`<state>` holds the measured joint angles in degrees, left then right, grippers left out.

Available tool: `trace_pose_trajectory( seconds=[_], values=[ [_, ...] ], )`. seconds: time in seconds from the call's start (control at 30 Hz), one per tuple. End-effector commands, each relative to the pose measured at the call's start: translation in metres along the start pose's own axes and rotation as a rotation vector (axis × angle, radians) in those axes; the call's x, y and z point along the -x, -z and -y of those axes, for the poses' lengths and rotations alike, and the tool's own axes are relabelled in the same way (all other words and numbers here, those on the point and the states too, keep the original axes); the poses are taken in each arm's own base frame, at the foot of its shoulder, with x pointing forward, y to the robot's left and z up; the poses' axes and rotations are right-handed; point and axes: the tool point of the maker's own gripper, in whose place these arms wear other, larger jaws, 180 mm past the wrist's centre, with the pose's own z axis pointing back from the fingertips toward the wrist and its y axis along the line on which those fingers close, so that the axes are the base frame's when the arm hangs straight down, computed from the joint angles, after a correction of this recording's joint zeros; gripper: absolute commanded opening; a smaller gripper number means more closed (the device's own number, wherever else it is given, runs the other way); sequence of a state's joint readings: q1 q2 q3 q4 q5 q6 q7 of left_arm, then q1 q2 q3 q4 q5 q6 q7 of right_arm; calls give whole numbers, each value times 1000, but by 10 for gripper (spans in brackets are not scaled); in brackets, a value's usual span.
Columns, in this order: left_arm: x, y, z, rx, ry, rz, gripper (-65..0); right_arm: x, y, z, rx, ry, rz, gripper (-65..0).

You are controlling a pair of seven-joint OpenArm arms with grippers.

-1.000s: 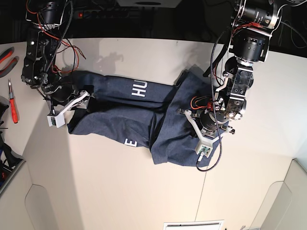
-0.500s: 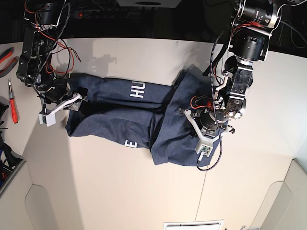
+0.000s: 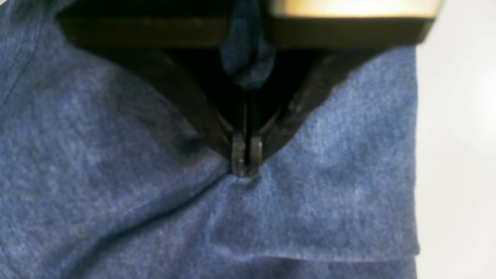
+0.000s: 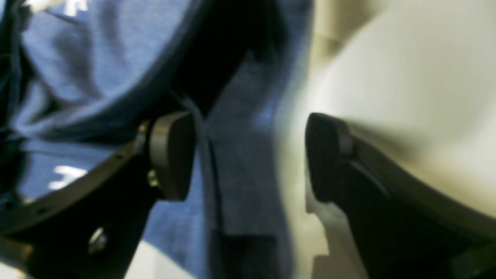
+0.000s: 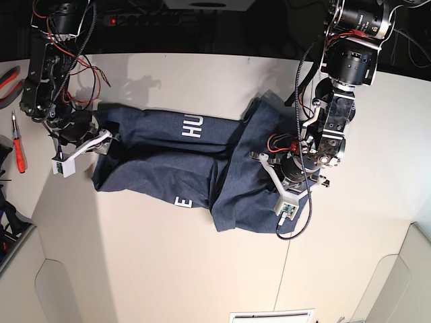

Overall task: Layout the t-shirt on the table in an organized manner, then fold the t-shirt properly
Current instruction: 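Regrasp the collar end of the strip with the right gripper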

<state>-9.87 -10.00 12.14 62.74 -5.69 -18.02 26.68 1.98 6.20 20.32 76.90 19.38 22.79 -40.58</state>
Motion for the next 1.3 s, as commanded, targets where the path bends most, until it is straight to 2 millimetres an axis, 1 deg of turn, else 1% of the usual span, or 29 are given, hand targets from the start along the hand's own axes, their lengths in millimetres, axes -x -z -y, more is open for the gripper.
trace_pose_trajectory(
  seconds=[0.0, 0.1, 0.27, 0.57, 0.7, 0.9, 0.97, 1.17, 1.27],
  values=[
    [18, 0, 5, 21, 15, -78, -650, -17, -6, 4, 9, -18, 45, -209],
    [18, 0, 5, 21, 15, -78, -650, -21, -8, 6, 30, -46, 49, -209],
    [18, 0, 5, 21, 15, -78, -650, -22, -8, 4, 20, -36, 56, -209],
    [18, 0, 5, 21, 15, -78, -650, -24, -7, -6, -29, 4, 76, -209],
    [18, 0, 5, 21, 15, -78, -650, -26, -7, -14, -74, 27, 90, -209],
    [18, 0, 5, 21, 15, -78, -650, -25, -7, -15, -80, 29, 89, -209],
    [18, 0, 5, 21, 15, -78, -650, -26, -8, -19, -101, 47, 89, -209],
    [18, 0, 5, 21, 15, -78, -650, -24, -6, -24, -117, 50, 80, -209],
    [17, 0, 5, 21, 15, -78, -650, -16, -3, -21, -115, 65, 57, -209]
  ],
)
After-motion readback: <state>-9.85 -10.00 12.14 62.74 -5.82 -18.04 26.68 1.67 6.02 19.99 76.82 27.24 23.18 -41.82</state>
